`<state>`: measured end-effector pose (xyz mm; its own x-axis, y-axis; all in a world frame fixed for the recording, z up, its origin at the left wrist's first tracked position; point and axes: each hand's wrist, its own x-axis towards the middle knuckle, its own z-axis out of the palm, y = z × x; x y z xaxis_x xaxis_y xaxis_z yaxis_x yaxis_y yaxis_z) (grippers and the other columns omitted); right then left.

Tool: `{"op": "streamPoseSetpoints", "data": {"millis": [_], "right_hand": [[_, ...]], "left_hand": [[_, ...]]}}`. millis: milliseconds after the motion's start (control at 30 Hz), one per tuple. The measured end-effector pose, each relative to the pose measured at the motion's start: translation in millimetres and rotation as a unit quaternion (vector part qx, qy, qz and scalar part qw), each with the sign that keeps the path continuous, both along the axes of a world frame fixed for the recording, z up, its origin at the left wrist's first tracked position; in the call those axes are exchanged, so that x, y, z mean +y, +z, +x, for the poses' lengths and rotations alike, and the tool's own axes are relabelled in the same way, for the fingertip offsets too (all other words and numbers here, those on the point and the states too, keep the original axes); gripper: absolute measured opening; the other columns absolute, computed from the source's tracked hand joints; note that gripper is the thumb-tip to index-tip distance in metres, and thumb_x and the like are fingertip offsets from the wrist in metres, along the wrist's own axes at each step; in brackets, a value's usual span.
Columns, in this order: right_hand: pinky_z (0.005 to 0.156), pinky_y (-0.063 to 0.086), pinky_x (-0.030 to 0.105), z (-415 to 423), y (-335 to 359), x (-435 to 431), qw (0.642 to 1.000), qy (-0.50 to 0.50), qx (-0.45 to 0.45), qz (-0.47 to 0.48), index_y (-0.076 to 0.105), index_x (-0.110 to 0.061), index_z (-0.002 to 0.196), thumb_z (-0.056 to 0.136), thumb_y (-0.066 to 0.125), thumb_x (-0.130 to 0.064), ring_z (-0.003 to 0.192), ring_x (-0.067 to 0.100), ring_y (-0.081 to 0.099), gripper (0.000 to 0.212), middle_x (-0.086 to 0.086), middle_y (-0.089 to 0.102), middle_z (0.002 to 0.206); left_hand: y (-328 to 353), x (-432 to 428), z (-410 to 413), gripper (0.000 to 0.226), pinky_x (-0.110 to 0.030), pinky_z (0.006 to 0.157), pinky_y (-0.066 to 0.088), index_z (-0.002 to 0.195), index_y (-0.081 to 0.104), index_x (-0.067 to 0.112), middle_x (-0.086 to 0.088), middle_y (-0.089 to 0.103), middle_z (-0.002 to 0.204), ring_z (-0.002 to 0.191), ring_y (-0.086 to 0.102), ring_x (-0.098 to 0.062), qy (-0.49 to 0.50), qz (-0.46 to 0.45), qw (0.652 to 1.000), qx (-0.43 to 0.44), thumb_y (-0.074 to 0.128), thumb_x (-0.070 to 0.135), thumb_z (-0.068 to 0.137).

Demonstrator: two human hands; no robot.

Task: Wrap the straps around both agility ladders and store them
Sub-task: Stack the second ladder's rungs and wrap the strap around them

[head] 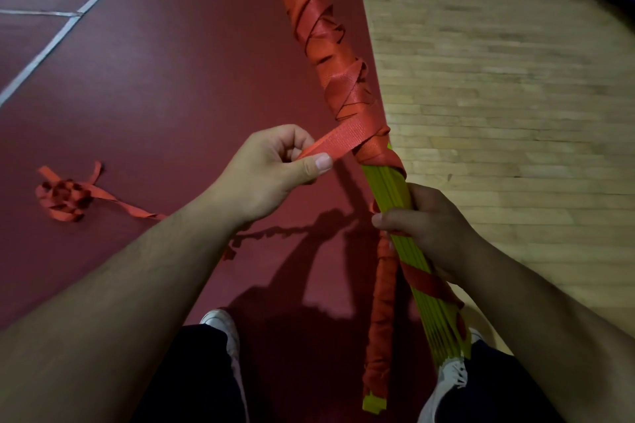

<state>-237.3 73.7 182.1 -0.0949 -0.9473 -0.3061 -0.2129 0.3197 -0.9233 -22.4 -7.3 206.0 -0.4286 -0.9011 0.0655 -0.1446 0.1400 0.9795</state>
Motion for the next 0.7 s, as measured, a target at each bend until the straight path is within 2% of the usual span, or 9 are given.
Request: {"op": "streamPoseSetpoints", "data": {"millis": [167, 233, 333, 433, 533, 633, 700], "right_hand": [[0.06, 0.048, 0.039, 0.4, -1.2, 0.3, 1.0, 0.006, 0.004, 0.001, 0.064, -0.022, 0.064, 0.062, 0.076, -0.029, 0.055, 0.022, 0.059, 0.014, 0.005, 0.059, 0.061], [0.06, 0.047, 0.04, 0.4, -1.1, 0.3, 1.0, 0.003, 0.002, -0.002, 0.063, -0.018, 0.067, 0.062, 0.076, -0.029, 0.055, 0.023, 0.059, 0.018, 0.007, 0.059, 0.062], [0.058, 0.047, 0.039, 0.5, -0.9, -0.1, 1.0, 0.001, 0.005, -0.005, 0.063, -0.016, 0.068, 0.061, 0.076, -0.029, 0.054, 0.023, 0.06, 0.02, 0.007, 0.059, 0.061], [0.057, 0.046, 0.038, 0.5, -1.4, -0.3, 1.0, 0.008, 0.007, -0.009, 0.065, -0.022, 0.063, 0.061, 0.076, -0.029, 0.054, 0.022, 0.06, 0.013, 0.005, 0.059, 0.06], [0.059, 0.046, 0.038, -0.1, -2.8, -0.3, 1.0, 0.017, -0.009, -0.008, 0.065, -0.023, 0.062, 0.062, 0.076, -0.028, 0.055, 0.023, 0.059, 0.013, 0.006, 0.058, 0.061], [0.061, 0.045, 0.039, 0.2, -3.8, -0.3, 0.999, 0.025, -0.038, 0.0, 0.065, -0.021, 0.065, 0.063, 0.076, -0.026, 0.058, 0.026, 0.057, 0.013, 0.009, 0.058, 0.064], [0.06, 0.044, 0.039, 0.7, -4.3, -0.1, 0.999, 0.028, -0.046, 0.003, 0.064, -0.018, 0.068, 0.063, 0.076, -0.026, 0.058, 0.026, 0.056, 0.015, 0.009, 0.058, 0.064]], "left_hand": [[4.8, 4.4, -2.6, 0.018, -0.009, 0.047, 0.037, 0.076, 0.054, 0.005, -0.002, 0.058, 0.055, 0.043, 0.048, 0.001, 0.006, 0.017, 1.0, 0.007, 0.067, 0.009, 0.088], [7.6, 6.8, -4.8, 0.016, -0.008, 0.042, 0.036, 0.082, 0.052, -0.001, -0.011, 0.056, 0.059, 0.037, 0.047, 0.001, 0.012, 0.029, 0.999, 0.012, 0.061, 0.006, 0.093], [9.1, 8.0, -5.5, 0.02, -0.006, 0.038, 0.034, 0.084, 0.052, -0.001, -0.013, 0.056, 0.063, 0.033, 0.044, 0.001, 0.005, 0.028, 1.0, -0.013, 0.054, 0.011, 0.099], [6.8, 5.4, -3.2, 0.02, -0.006, 0.042, 0.033, 0.084, 0.055, 0.002, -0.008, 0.057, 0.065, 0.039, 0.044, 0.002, -0.006, 0.007, 0.999, -0.048, 0.054, 0.015, 0.1], [1.6, 2.3, -1.7, 0.019, -0.008, 0.051, 0.037, 0.082, 0.054, 0.008, -0.002, 0.058, 0.064, 0.049, 0.048, 0.002, -0.019, 0.012, 0.999, -0.048, 0.054, 0.015, 0.1], [-5.4, -0.8, 0.4, 0.028, -0.016, 0.056, 0.038, 0.078, 0.052, 0.014, 0.004, 0.055, 0.062, 0.056, 0.046, -0.008, -0.031, 0.01, 0.998, -0.06, 0.05, 0.025, 0.104], [-6.5, -1.8, 1.4, 0.032, -0.019, 0.058, 0.037, 0.076, 0.052, 0.015, 0.007, 0.055, 0.062, 0.059, 0.045, -0.009, -0.029, -0.014, 0.997, -0.075, 0.05, 0.034, 0.101]]}}
